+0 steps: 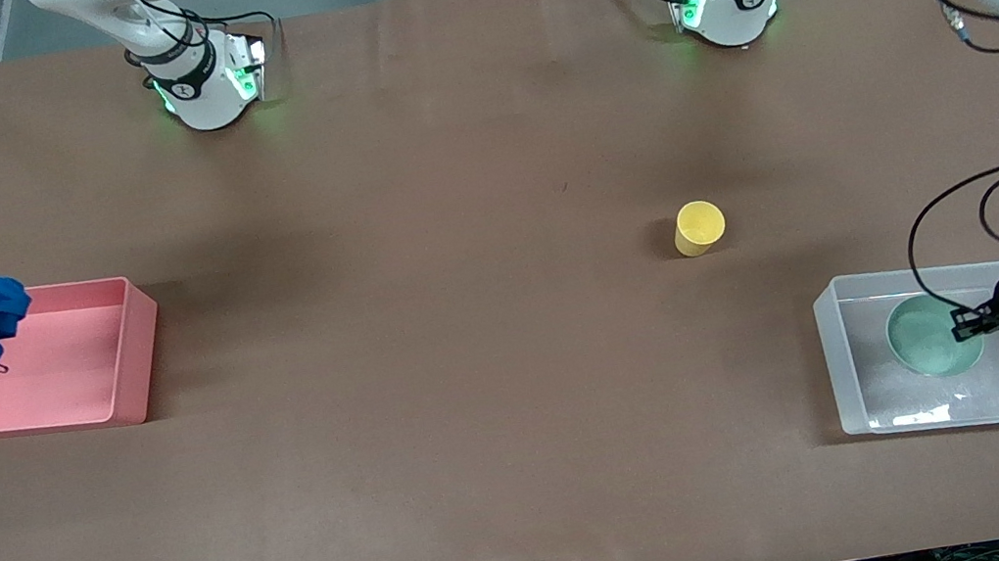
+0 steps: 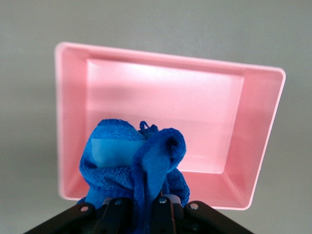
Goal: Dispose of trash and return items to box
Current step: 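Carry the cloth into the pink bin while the left gripper carries the bowl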
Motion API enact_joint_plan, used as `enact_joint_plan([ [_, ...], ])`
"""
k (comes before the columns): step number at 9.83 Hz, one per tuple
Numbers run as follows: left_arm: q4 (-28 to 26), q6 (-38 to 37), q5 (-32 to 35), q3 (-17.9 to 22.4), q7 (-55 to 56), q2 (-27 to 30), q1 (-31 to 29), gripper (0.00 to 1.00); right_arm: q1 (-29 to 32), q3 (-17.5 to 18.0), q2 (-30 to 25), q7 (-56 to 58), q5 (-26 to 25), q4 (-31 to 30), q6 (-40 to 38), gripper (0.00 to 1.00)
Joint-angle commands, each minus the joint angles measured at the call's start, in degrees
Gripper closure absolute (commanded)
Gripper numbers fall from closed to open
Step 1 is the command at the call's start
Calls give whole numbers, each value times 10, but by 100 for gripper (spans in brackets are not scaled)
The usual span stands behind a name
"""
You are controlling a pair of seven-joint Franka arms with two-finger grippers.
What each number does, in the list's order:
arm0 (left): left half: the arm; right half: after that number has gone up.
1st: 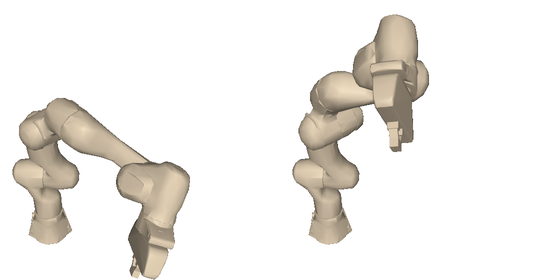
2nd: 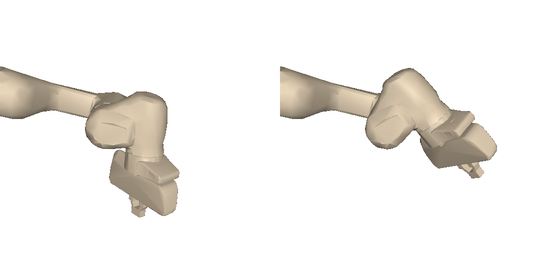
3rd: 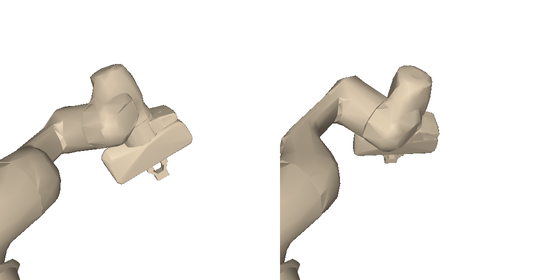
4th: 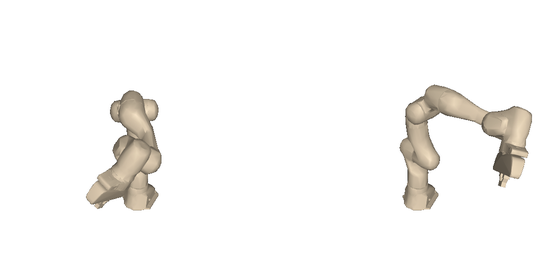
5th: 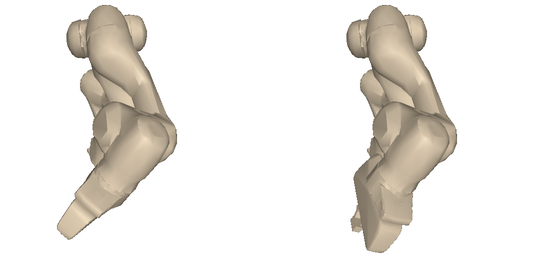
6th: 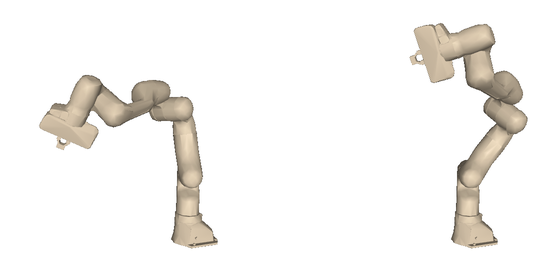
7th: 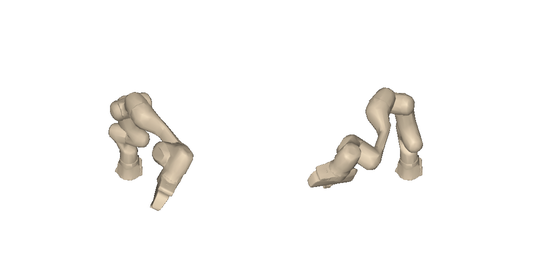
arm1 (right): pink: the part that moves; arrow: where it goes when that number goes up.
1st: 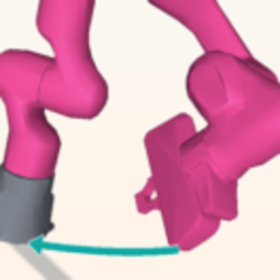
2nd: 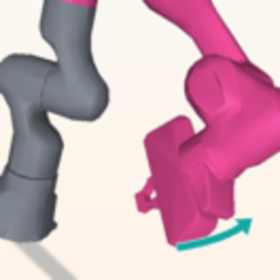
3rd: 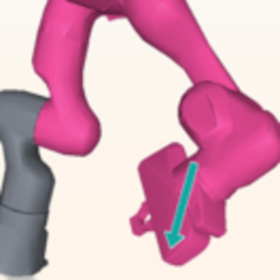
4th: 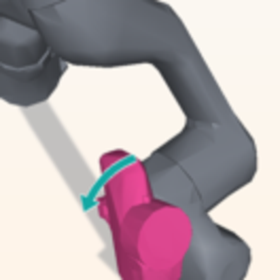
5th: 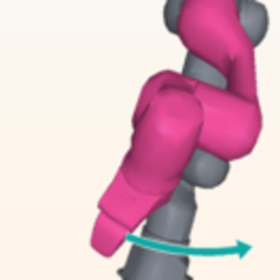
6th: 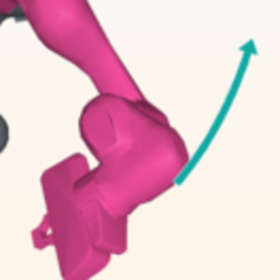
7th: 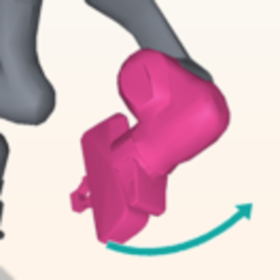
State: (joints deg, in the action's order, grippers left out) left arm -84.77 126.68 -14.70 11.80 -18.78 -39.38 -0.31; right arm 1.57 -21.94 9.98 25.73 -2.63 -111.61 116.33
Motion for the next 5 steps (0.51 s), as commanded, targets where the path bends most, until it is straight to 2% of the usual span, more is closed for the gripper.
enact_joint_plan([
  [1, 20, 4, -27, 5, -34, -44, 0, 100, -3, 0, 1, 7, 1, -78, 104, 98],
  [3, 4, 35, -28, 4, -39, -55, 1, 97, 0, 1, 34, 7, 33, -130, 191, 98],
  [5, -8, 52, -28, 2, -36, -62, 4, 95, 0, 1, 87, 7, 39, -141, 270, 96],
])
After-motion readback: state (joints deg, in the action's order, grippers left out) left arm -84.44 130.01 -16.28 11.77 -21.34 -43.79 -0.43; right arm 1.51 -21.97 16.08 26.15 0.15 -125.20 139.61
